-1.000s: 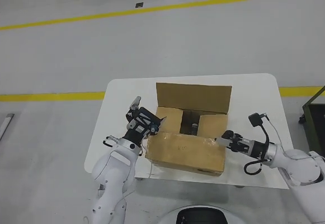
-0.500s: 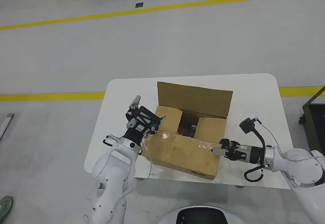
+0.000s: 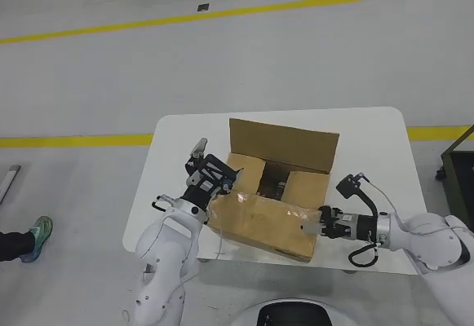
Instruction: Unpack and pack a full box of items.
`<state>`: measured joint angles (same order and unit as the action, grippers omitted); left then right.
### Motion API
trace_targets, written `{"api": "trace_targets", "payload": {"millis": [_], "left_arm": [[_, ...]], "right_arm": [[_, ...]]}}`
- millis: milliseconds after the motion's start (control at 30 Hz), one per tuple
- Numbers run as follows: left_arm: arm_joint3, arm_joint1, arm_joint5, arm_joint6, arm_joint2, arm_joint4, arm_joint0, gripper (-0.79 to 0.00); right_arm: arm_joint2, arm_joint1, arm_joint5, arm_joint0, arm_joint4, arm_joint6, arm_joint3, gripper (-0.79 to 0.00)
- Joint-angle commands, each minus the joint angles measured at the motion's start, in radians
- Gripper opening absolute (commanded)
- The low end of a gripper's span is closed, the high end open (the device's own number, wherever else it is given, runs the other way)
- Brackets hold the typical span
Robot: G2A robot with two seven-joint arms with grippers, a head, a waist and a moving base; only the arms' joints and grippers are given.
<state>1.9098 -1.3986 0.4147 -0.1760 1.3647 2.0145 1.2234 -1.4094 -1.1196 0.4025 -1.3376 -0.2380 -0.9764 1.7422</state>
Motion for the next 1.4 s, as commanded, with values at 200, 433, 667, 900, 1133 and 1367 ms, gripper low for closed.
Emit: {"api": "trace_targets", "payload": {"millis": [200,433,667,900,1133,1367], "left_arm": [[0.011,0.006,-0.016,-0.006,0.002,-0.004,0.009,0.0],[0.019,0.011,-0.022,-0.013,0.005,-0.005,0.015,0.0],[0.027,0.016,-0.025,-0.019,0.011,-0.007,0.009,0.0],[0.037,0.019,-0.028,-0.028,0.006,-0.031,-0.004,0.0],[0.059,0.018,-0.021,-0.056,-0.015,-0.091,-0.028,0.0],[0.071,0.019,0.007,-0.097,-0.037,-0.126,-0.054,0.0]], "right_arm": [[0.033,0.0,-0.004,0.003,-0.028,0.093,-0.004,-0.665],[0.032,0.004,-0.006,0.004,-0.02,0.118,0.001,-0.785],[0.011,0.011,0.026,0.023,-0.05,0.152,-0.005,-0.785],[-0.087,0.033,0.194,0.051,-0.208,0.198,0.023,-0.785],[-0.162,0.048,0.384,0.009,-0.459,0.345,0.103,-0.785],[-0.179,0.049,0.406,-0.101,-0.755,0.541,0.199,-0.785]]}}
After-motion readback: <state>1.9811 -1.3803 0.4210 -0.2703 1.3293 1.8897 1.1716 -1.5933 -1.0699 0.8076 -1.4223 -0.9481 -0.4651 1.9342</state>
